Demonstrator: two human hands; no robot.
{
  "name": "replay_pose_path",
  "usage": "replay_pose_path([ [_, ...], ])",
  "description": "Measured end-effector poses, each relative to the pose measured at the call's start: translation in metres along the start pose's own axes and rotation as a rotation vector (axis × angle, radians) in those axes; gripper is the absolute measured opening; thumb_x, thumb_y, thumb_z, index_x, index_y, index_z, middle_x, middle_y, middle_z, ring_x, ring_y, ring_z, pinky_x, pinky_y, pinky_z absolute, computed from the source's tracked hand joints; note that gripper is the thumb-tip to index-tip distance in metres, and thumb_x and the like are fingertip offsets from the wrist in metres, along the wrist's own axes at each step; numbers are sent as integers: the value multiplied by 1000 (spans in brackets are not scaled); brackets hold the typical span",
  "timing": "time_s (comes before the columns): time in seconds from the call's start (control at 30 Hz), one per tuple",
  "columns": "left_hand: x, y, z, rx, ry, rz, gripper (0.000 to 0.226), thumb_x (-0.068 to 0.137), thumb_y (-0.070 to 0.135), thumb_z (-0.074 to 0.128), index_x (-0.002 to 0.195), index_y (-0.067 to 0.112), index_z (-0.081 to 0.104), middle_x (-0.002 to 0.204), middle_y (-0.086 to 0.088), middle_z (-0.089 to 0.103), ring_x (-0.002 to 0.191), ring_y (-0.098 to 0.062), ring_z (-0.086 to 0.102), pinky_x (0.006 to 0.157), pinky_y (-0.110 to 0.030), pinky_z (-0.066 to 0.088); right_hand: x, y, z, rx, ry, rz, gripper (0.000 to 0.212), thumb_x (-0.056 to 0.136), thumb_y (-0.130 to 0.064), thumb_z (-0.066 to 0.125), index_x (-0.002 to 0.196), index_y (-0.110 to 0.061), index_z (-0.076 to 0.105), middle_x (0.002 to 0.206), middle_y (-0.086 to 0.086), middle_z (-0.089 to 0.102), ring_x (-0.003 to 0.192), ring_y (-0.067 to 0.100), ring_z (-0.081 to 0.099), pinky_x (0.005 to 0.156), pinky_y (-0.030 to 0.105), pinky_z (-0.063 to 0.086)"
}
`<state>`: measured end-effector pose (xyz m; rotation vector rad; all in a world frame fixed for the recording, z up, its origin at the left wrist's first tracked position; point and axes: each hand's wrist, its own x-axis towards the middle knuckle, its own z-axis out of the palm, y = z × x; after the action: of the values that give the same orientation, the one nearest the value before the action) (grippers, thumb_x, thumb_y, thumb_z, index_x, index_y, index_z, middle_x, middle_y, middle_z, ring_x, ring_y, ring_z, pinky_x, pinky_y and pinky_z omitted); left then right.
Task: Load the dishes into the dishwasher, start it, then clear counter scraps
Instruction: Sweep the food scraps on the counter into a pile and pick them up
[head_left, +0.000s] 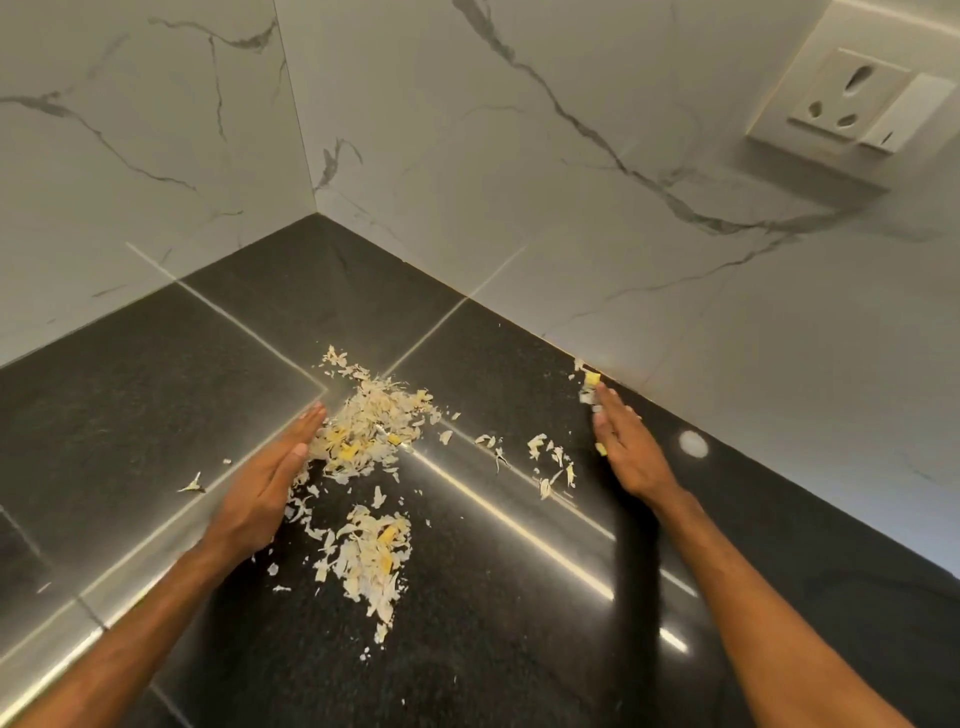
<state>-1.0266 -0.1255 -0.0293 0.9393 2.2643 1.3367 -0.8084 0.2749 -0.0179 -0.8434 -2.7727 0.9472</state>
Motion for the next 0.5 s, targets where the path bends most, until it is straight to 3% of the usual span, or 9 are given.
replay_pose_path([
  [0.1, 0, 18, 28, -23, 20, 9, 55, 100, 50, 21, 152, 33, 30, 159, 21, 22, 146, 4, 21, 115, -14, 16, -3, -39, 33, 23, -106, -132, 71, 97, -68, 11, 158, -31, 8, 163, -10, 5, 150, 5, 1, 124, 31, 2],
  [0.2, 4, 36, 53, -73, 5, 45, 56, 101, 45, 23, 153, 26, 30, 160, 18, 23, 147, 1, 20, 118, -24, 17, -10, -65, 59, 93, -172, -277, 67, 99, -64, 14, 158, -32, 11, 164, -14, 9, 150, -3, 4, 123, 28, 3],
  [0.27, 8, 45, 55, -90, 6, 55, 56, 101, 45, 22, 153, 25, 28, 160, 18, 22, 147, 2, 19, 119, -21, 16, -5, -69, 50, 154, -86, -259, 65, 99, -59, 14, 158, -31, 15, 164, -15, 10, 149, -5, 4, 122, 25, -1],
  [0.37, 7, 47, 29, -11, 49, 54, 56, 101, 44, 19, 155, 30, 23, 160, 23, 16, 147, 6, 14, 116, -11, 11, 20, -41, 21, 94, 38, -159, 67, 97, -63, 11, 157, -33, 16, 165, -13, 8, 150, 1, 4, 124, 35, -1],
  [0.43, 2, 33, -1, 100, 100, 34, 55, 100, 48, 16, 154, 38, 20, 160, 27, 12, 147, 7, 10, 119, -19, 7, 41, -18, 3, 5, 5, -108, 69, 97, -66, 12, 158, -34, 13, 165, -11, 8, 151, 6, 4, 125, 40, 3],
  [0.5, -7, 7, -34, 242, 181, -10, 59, 100, 54, 11, 155, 36, 19, 162, 25, 9, 148, 5, 7, 123, -27, 4, 59, -9, -3, -26, -72, -69, 69, 97, -64, 14, 158, -33, 7, 165, -10, 4, 152, 9, 4, 124, 37, 4],
])
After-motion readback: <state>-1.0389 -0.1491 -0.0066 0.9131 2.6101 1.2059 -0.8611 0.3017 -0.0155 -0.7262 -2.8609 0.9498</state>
